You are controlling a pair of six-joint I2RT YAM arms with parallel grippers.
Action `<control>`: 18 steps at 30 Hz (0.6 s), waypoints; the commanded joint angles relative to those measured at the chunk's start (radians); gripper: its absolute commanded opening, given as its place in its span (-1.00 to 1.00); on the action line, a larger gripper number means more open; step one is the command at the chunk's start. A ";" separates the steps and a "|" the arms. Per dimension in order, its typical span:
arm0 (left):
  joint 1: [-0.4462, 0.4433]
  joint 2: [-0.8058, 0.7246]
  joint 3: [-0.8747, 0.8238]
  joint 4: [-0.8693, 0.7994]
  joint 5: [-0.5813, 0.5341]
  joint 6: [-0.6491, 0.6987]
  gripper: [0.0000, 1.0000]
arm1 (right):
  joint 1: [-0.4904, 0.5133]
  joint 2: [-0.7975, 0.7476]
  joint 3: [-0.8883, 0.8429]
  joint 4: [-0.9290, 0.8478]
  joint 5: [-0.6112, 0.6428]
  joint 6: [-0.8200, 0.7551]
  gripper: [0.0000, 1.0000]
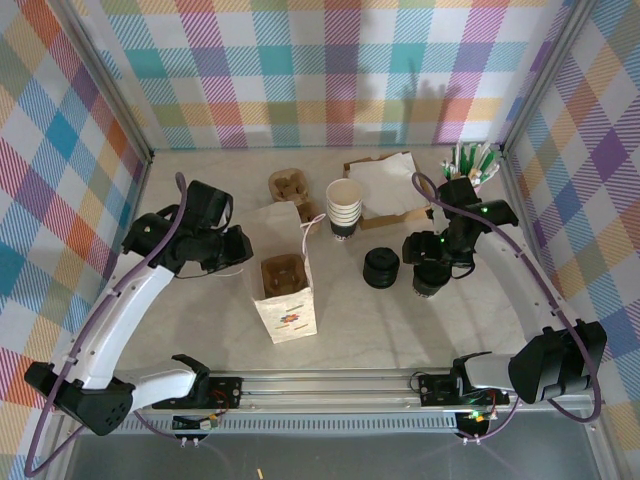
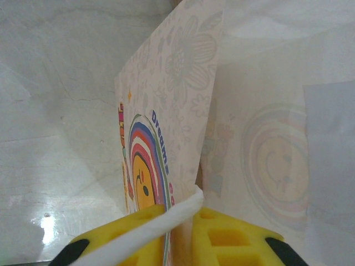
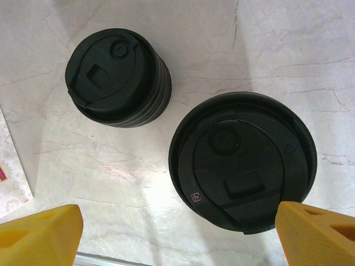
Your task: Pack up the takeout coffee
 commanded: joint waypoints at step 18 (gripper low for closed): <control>-0.017 0.009 0.036 -0.033 -0.011 0.019 -0.93 | 0.009 0.009 0.024 -0.014 -0.026 0.019 0.78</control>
